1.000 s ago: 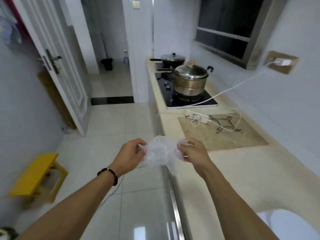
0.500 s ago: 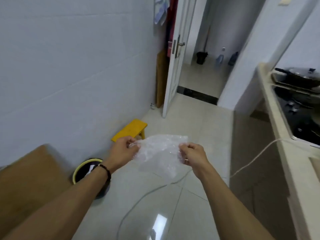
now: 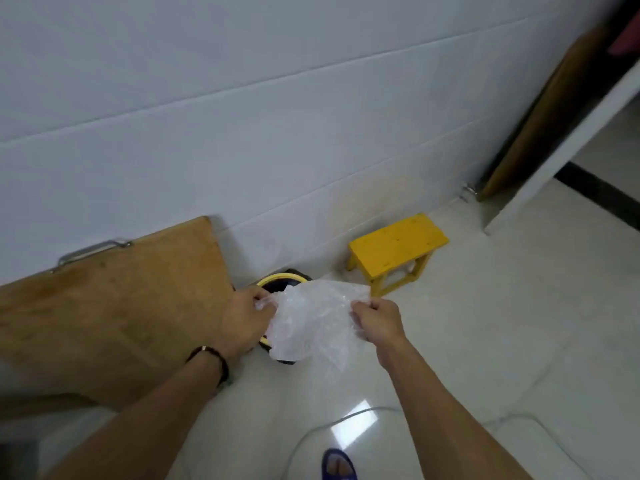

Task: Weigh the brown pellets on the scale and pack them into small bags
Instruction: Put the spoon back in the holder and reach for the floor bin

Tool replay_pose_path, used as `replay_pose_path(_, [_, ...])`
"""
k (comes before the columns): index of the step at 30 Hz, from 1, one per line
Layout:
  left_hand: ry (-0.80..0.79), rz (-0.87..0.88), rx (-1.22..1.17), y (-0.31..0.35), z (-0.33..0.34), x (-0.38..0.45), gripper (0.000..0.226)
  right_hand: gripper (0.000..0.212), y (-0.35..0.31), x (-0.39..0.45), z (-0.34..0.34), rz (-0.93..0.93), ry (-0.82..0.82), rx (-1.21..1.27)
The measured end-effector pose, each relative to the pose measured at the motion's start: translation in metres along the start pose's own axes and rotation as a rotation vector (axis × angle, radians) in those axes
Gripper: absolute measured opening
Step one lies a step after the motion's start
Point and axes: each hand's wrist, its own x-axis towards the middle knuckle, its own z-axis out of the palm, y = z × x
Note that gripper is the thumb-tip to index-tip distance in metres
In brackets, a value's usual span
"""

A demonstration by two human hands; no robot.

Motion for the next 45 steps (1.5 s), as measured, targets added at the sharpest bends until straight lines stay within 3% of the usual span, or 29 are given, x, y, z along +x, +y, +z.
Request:
replay_pose_path(3, [0.051,-0.134,0.035,-0.051,0.031,0.061,0.002,0.019,0.03,0.084,0.05,0.063,-0.062,-0.031])
replay_pose_path(8, [0.179,-0.421,-0.146,-0.135,0.089,0.139,0.027,0.016,0.077,0.188,0.115,0.155,-0.14,-0.077])
replay_pose_path(10, [0.21,-0.509,-0.266,-0.155,0.107,0.162,0.027,0.015,0.092,0.22,0.136,0.158,-0.142,-0.094])
replay_pose_path(13, [0.182,-0.557,-0.352,-0.184,0.132,0.191,0.011,0.018,0.111,0.256,0.163,0.149,-0.166,-0.152])
replay_pose_path(16, [0.086,-0.583,-0.356,-0.205,0.151,0.206,0.035,0.019,0.126,0.275,0.182,0.165,-0.25,-0.22])
replay_pose_path(18, [0.061,-0.579,-0.331,-0.211,0.155,0.207,0.038,0.014,0.132,0.279,0.191,0.171,-0.32,-0.261])
replay_pose_path(21, [0.071,-0.564,-0.27,-0.213,0.155,0.206,0.046,0.042,0.136,0.28,0.196,0.111,-0.39,-0.356])
replay_pose_path(23, [0.074,-0.524,-0.192,-0.212,0.153,0.201,0.053,0.051,0.134,0.277,0.194,0.04,-0.39,-0.425])
replay_pose_path(28, [0.072,-0.421,0.016,-0.202,0.15,0.185,0.068,0.048,0.121,0.263,0.179,-0.155,-0.375,-0.545])
replay_pose_path(34, [0.074,-0.239,0.16,-0.171,0.139,0.155,0.064,0.042,0.091,0.228,0.143,-0.304,-0.311,-0.6])
replay_pose_path(37, [0.034,-0.088,0.327,-0.139,0.125,0.137,0.064,0.046,0.064,0.197,0.111,-0.409,-0.227,-0.679])
replay_pose_path(41, [0.029,0.121,0.534,-0.082,0.103,0.108,0.088,0.043,0.025,0.146,0.055,-0.581,-0.106,-0.835])
replay_pose_path(45, [-0.006,0.338,0.691,-0.009,0.083,0.066,0.079,0.043,-0.015,0.073,-0.011,-0.693,0.14,-0.971])
